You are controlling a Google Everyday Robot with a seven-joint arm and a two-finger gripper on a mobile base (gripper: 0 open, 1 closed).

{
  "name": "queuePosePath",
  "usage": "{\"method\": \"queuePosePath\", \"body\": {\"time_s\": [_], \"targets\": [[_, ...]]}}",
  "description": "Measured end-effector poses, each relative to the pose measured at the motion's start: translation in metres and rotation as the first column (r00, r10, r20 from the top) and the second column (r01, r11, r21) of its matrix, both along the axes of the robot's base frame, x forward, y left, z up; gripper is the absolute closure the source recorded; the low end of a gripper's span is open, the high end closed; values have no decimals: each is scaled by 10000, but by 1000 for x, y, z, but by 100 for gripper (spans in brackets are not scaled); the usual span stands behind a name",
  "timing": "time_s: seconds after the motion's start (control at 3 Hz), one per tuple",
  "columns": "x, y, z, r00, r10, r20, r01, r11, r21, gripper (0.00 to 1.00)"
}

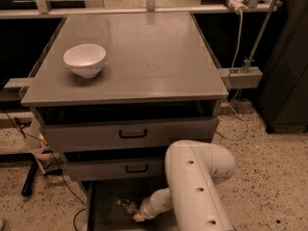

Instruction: Pick blue plastic bottle from bottom drawer and place on counter

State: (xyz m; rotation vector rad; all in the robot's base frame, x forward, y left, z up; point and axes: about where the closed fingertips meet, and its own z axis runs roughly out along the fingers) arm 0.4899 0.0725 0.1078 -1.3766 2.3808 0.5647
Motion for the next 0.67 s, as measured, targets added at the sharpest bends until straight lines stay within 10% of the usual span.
{"method": "queuePosePath", "body": {"time_s": [0.67], "targets": [[2,0,4,10000,0,1,0,10000,1,100]]}}
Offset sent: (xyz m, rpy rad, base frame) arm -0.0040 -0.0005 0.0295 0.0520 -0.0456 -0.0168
